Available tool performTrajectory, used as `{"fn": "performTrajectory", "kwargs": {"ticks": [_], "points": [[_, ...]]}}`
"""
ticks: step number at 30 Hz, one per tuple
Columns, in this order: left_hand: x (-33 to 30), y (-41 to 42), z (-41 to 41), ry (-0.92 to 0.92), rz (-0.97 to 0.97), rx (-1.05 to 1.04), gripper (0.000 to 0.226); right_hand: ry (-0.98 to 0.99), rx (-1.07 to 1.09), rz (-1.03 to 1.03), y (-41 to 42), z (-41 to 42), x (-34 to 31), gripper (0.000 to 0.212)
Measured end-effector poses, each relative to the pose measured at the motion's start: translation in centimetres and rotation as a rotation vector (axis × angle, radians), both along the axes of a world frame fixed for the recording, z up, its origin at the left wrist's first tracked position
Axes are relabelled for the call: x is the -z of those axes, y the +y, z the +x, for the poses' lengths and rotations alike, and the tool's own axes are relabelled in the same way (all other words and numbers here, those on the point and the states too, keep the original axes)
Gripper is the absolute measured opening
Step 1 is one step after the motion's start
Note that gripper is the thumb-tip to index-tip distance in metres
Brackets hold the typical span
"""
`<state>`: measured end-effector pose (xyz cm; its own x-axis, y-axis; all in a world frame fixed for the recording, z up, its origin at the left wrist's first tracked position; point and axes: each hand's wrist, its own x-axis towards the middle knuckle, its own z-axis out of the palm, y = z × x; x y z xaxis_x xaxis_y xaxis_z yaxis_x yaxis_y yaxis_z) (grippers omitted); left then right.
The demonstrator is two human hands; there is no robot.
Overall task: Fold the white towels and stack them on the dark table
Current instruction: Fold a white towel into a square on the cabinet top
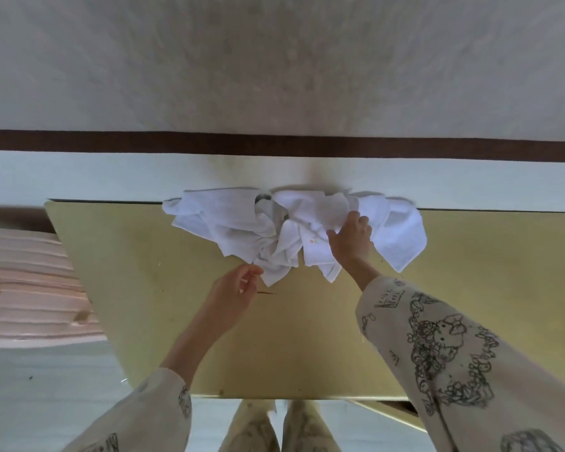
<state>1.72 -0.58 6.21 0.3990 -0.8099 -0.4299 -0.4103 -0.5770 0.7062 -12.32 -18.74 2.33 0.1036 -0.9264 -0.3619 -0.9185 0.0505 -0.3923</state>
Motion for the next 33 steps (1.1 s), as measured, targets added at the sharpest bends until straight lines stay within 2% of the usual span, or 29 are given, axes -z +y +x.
{"fn": "performTrajectory", "kwargs": {"ticks": [4, 9, 14, 16, 17, 20, 23, 28, 33], "points": [[-0.6, -1.4, 0.3, -0.006, -0.024, 0.055, 0.019, -0.059, 0.013, -0.156, 0.1, 0.1, -0.3, 0.024], [-3.2, -4.3, 0.5, -0.117, -0.166, 0.146, 0.026, -0.328, -0.142, -0.2, 1.2, -1.1, -4.5, 0.026], [-7.5, -8.0, 0.0, -0.33, -0.39, 0.333, 0.051, -0.409, -0.376, -0.223, 2.5, -1.8, -10.8, 0.028], [-9.3, -8.6, -0.4, -0.358, -0.446, 0.39, 0.05, -0.442, -0.395, -0.223, 3.2, -2.1, -13.0, 0.027], [-10.2, -8.6, -0.6, -0.358, -0.47, 0.394, 0.042, -0.451, -0.389, -0.223, 3.6, -2.4, -14.0, 0.026], [-12.0, -8.1, -1.0, -0.372, -0.505, 0.368, 0.022, -0.437, -0.363, -0.246, 4.4, -3.4, -16.1, 0.023], [-13.4, -7.4, -1.0, -0.347, -0.532, 0.378, 0.02, -0.38, -0.341, -0.261, 5.6, -5.0, -16.7, 0.017], [-15.6, -5.2, -0.8, -0.298, -0.549, 0.301, 0.018, -0.276, -0.279, -0.201, 7.4, -9.4, -15.4, 0.026], [-15.5, -2.8, 0.0, -0.363, -0.446, 0.19, 0.022, -0.281, -0.228, -0.156, 7.2, -13.4, -15.0, 0.02]]}}
